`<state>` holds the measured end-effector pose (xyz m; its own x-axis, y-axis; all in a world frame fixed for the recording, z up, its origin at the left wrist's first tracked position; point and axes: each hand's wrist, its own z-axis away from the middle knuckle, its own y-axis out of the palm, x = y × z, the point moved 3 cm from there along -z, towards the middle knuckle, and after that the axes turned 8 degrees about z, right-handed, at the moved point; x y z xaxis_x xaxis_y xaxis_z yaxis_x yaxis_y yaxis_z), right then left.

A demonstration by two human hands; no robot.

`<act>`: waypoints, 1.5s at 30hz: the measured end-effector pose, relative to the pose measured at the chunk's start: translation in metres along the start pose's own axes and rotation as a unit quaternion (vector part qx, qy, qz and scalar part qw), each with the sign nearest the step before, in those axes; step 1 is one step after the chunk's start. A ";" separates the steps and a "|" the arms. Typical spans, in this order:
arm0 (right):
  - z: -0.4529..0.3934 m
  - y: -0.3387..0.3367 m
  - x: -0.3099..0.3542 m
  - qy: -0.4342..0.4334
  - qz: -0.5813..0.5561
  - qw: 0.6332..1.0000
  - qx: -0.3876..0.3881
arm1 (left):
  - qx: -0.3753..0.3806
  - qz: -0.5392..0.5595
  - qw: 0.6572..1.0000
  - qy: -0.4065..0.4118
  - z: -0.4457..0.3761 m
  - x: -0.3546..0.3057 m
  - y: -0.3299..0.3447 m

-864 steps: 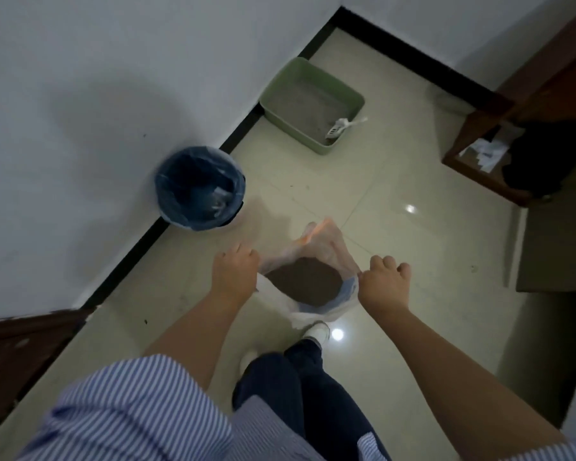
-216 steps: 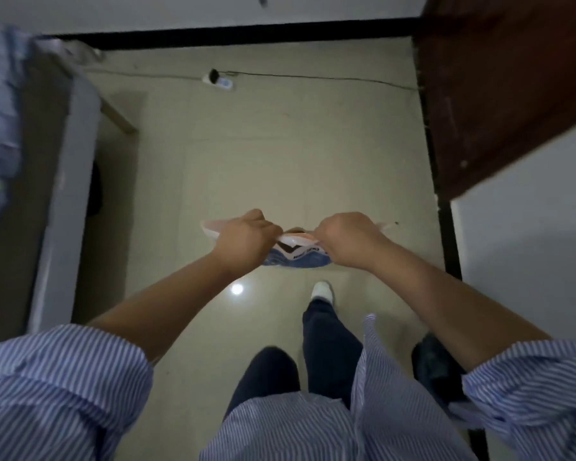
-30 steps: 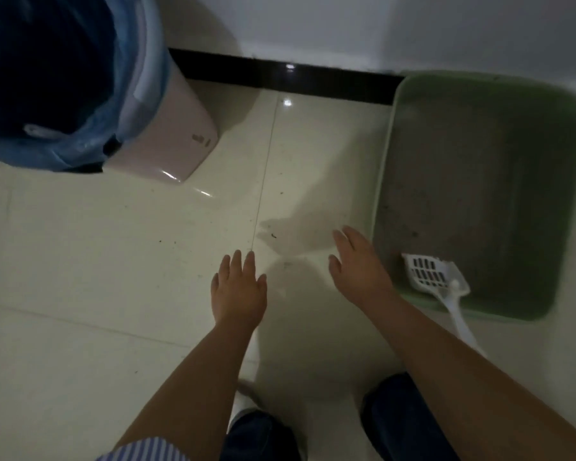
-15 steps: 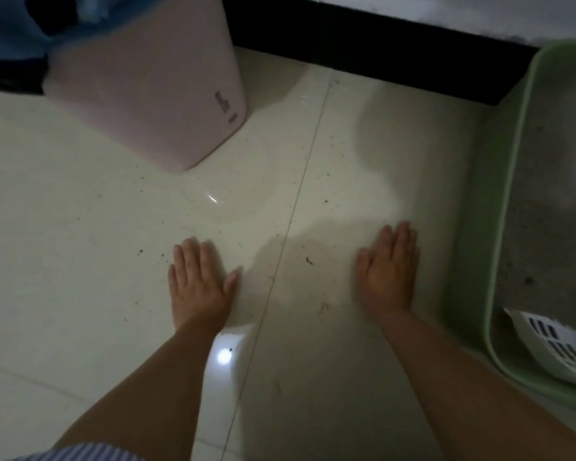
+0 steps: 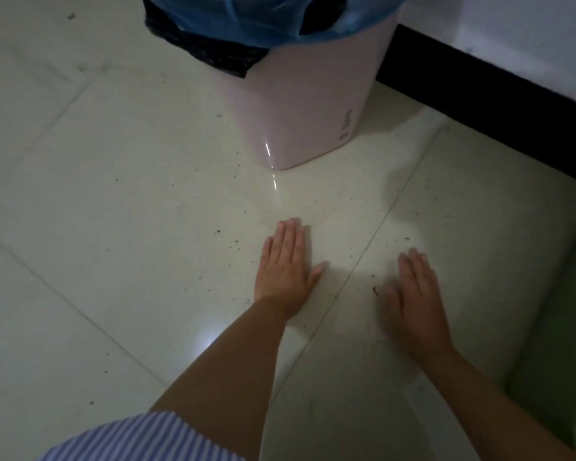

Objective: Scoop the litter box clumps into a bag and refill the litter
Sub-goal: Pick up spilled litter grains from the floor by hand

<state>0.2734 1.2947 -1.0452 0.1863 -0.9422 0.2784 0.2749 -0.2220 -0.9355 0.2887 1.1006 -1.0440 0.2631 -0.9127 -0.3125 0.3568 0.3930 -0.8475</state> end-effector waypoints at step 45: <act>-0.049 -0.042 -0.049 0.103 -0.032 0.994 -0.006 | -0.022 0.035 0.977 0.208 -0.044 -0.057 -0.009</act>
<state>0.2068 1.3379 -1.0303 -0.0283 -0.9569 0.2891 0.2687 -0.2858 -0.9198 0.2306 1.1444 -1.0370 -0.1042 -0.8537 -0.5103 0.3097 0.4597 -0.8323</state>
